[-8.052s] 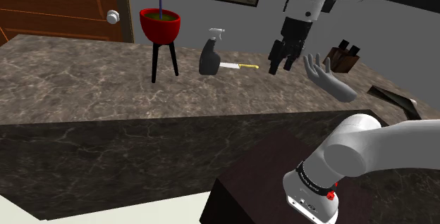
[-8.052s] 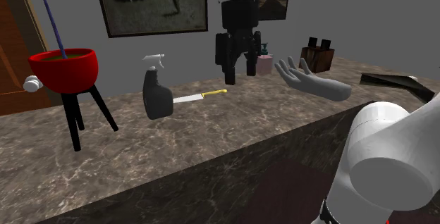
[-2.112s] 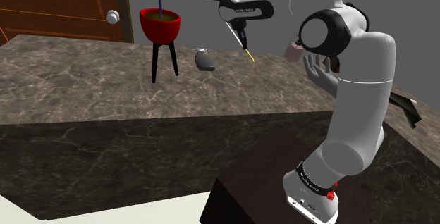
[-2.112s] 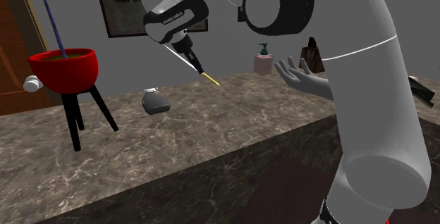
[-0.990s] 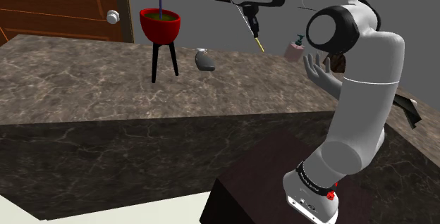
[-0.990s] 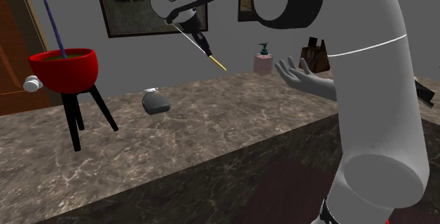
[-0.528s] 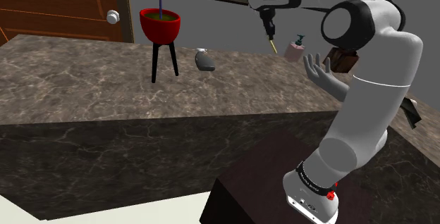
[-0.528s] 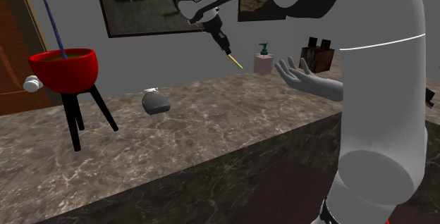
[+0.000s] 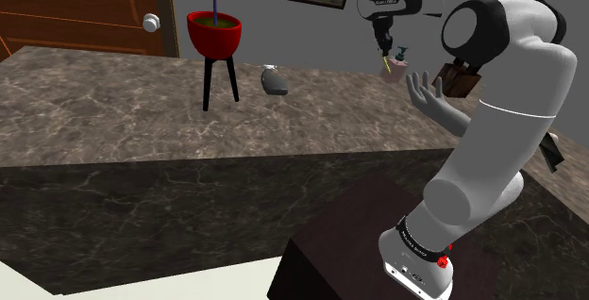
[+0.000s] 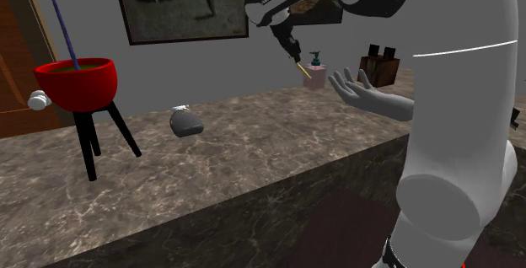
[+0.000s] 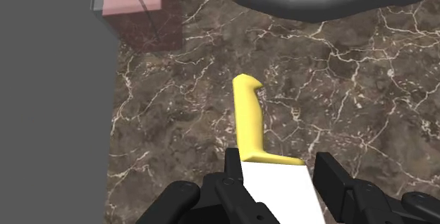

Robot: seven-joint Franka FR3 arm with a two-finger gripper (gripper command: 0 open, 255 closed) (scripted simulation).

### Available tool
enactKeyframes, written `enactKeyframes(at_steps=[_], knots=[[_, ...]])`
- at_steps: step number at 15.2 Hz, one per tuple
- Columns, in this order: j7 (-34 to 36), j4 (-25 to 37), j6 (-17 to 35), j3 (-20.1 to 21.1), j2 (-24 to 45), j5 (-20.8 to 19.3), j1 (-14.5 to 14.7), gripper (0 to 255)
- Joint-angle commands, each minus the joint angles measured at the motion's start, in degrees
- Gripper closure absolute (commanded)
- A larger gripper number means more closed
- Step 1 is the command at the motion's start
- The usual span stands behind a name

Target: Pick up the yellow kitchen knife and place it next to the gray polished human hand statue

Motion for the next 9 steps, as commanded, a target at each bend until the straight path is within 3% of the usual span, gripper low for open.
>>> enactKeyframes(at_steps=[1,6,9], knots=[[-2.2,0.1,1.1,-0.7,0.0,0.3,-1.6,255],[-7.6,0.8,4.4,-2.6,1.0,1.6,-5.9,255],[-6.6,-1.2,6.3,-2.6,1.2,1.3,-5.9,255]])
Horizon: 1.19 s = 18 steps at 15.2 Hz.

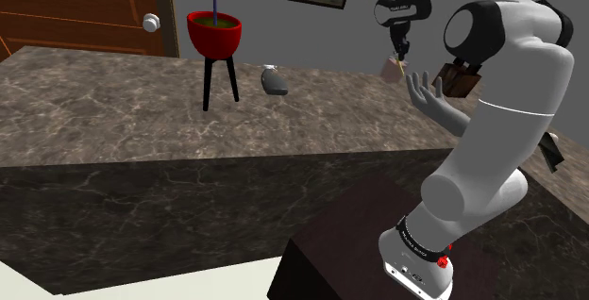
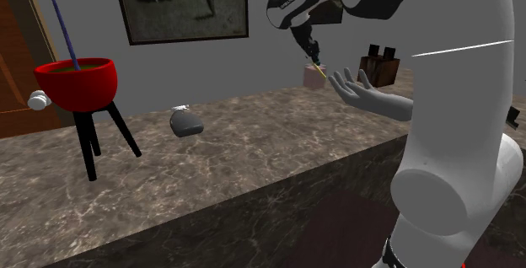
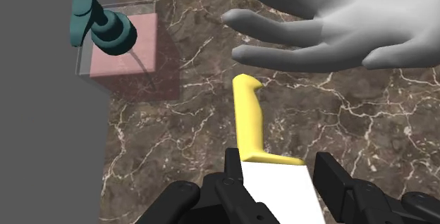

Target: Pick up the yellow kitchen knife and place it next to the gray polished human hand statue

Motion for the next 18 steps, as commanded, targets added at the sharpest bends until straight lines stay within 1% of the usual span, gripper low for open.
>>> enactKeyframes(at_steps=[1,18], knots=[[0.5,-1.4,1.4,-0.1,0.0,-0.2,-0.1,255],[5.9,-9.8,11.7,-0.3,3.1,-2.0,-0.3,255]])
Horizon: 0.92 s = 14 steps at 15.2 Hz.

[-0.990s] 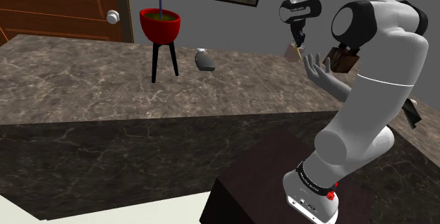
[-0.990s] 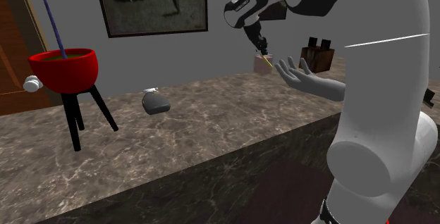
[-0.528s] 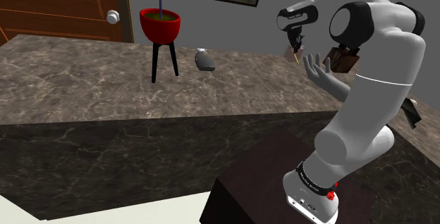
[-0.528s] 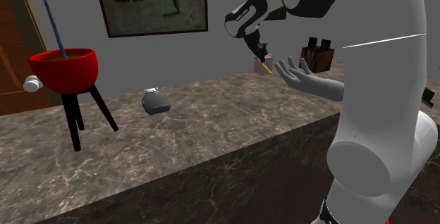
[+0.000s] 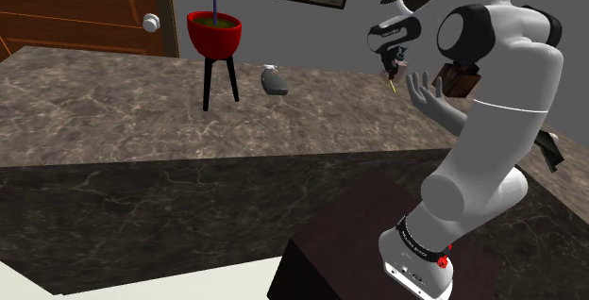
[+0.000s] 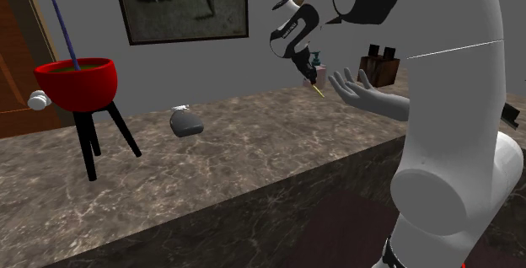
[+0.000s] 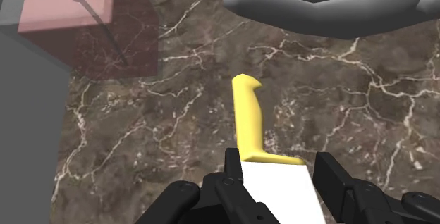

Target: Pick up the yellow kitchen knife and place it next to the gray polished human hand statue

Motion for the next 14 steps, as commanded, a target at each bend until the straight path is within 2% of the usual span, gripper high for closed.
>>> enactKeyframes(at_steps=[1,14], knots=[[0.6,-0.7,1.2,0.0,0.5,-0.2,-0.1,255],[4.6,-4.2,8.4,-0.3,5.0,-1.5,-0.3,255]])
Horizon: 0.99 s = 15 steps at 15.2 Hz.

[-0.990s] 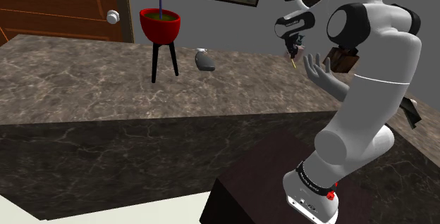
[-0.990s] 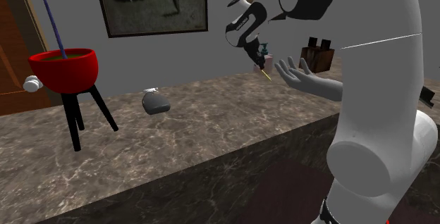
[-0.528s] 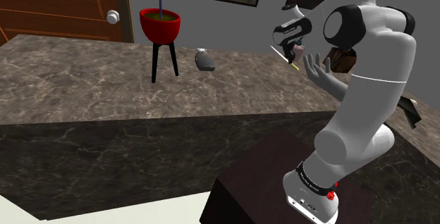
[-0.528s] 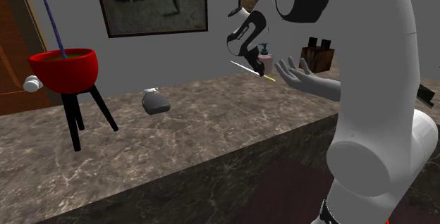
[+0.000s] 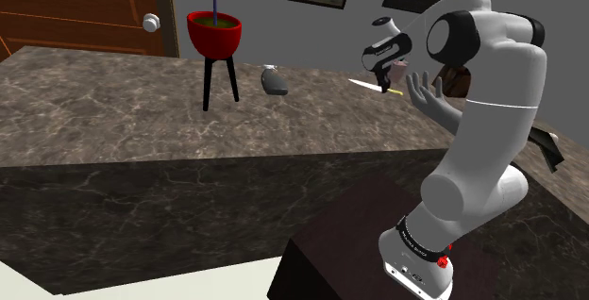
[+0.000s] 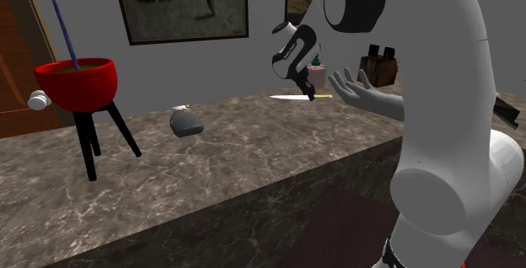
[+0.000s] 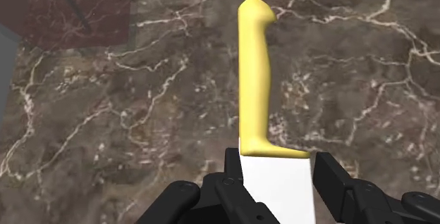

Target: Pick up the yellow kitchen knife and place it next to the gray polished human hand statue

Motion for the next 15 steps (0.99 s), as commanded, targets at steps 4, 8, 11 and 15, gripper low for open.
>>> enactKeyframes(at_steps=[4,8,11,15], knots=[[0.8,-0.4,1.4,-0.1,1.1,-0.2,-0.1,255],[0.8,-0.4,1.4,-0.1,1.1,-0.2,-0.1,255],[0.7,-0.4,1.3,-0.1,1.1,-0.2,-0.1,0],[0.7,-0.4,1.3,-0.1,1.1,-0.2,-0.1,0]])
